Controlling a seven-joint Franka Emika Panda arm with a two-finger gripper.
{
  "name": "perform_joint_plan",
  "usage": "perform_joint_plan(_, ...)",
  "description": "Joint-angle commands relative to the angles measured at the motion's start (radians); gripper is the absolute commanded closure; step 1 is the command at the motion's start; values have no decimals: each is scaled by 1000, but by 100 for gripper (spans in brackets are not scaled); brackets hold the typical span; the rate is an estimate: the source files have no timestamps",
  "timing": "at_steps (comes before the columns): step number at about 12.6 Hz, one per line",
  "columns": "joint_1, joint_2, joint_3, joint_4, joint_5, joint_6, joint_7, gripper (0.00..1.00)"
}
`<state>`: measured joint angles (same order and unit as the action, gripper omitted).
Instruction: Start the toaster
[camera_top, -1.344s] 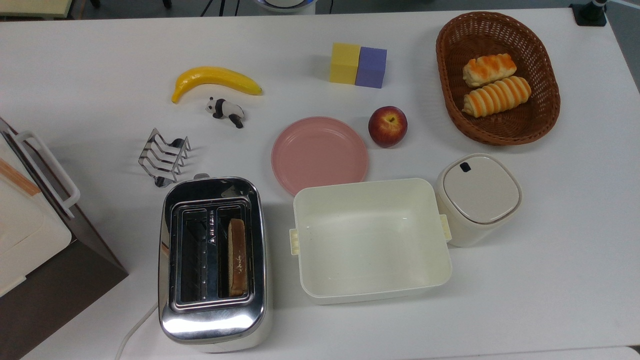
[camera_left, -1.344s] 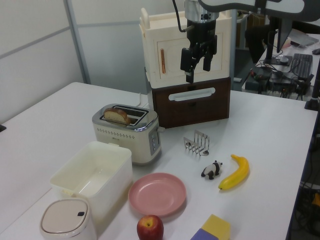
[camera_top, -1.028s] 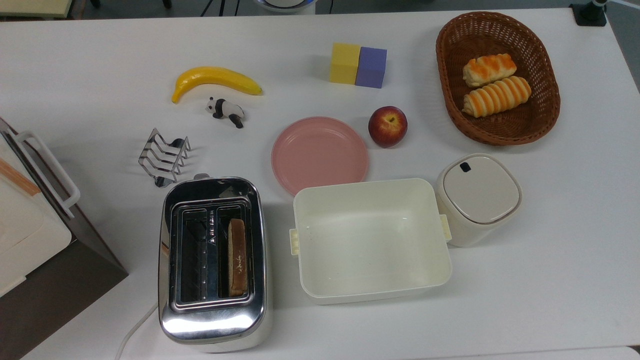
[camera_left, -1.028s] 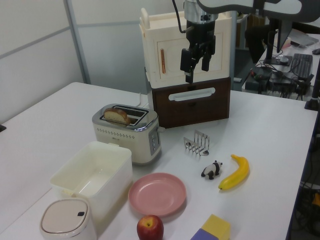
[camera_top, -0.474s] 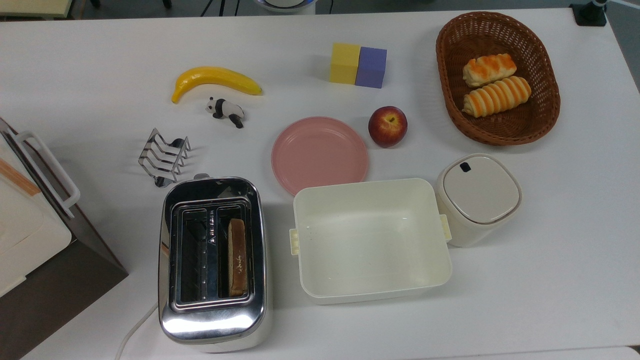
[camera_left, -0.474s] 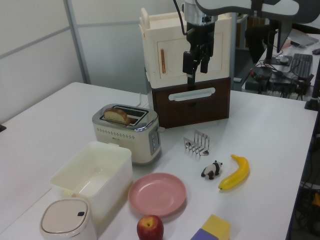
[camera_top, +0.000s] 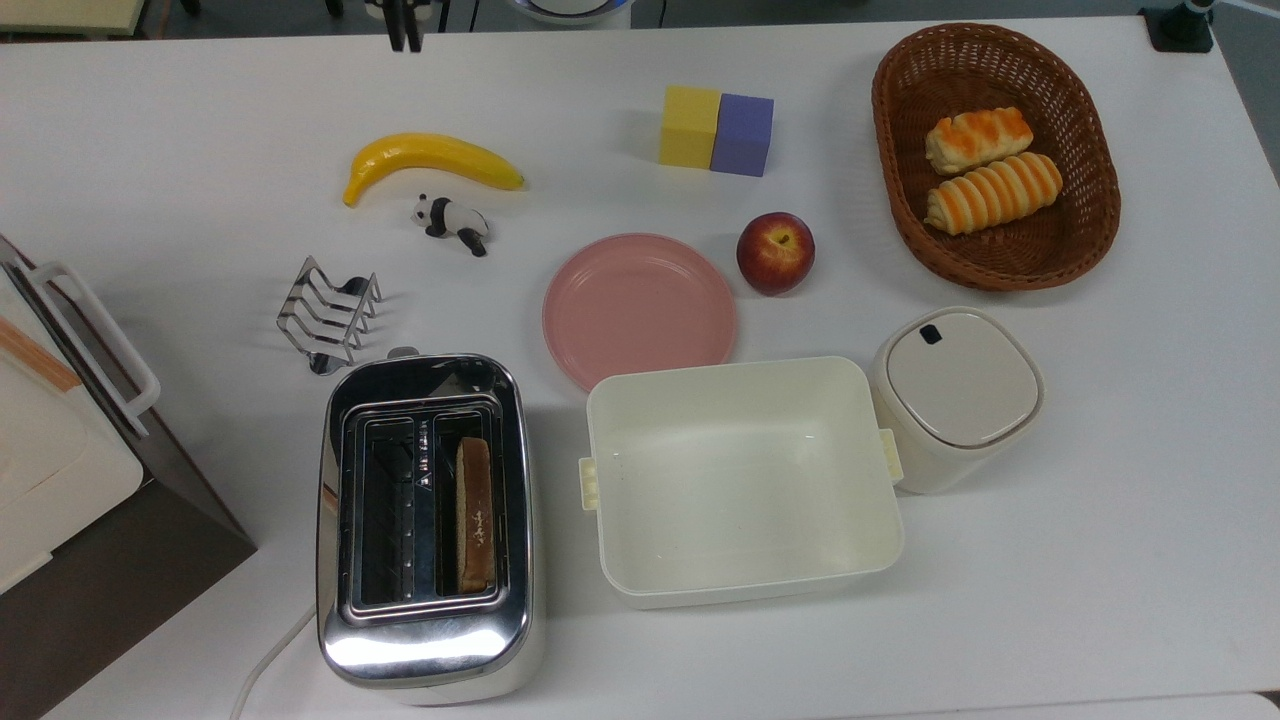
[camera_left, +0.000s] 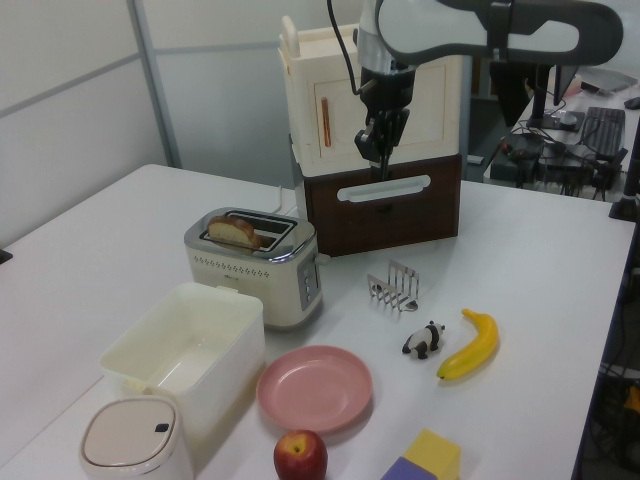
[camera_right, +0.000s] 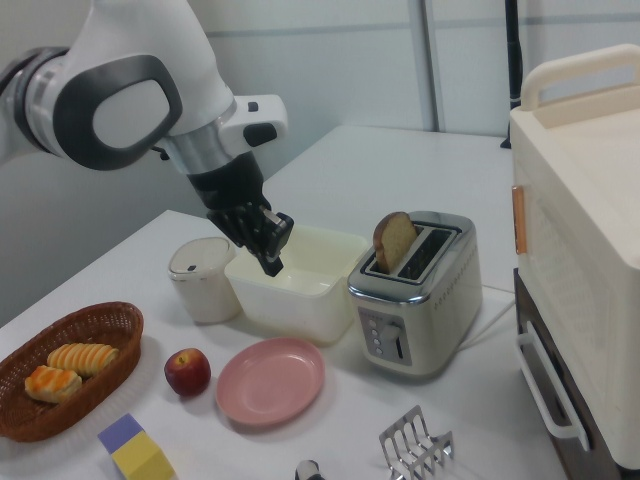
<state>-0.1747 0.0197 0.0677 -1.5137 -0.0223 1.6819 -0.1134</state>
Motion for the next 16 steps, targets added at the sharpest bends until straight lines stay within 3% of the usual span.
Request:
perform_joint_plan(1, 21, 57, -26, -26, 18, 97, -17, 100)
perform_joint_plan(7, 6, 258, -28, -22, -20, 370, 24, 100)
perform_joint_plan(16, -9, 362, -25, -23, -85, 486, 14, 100)
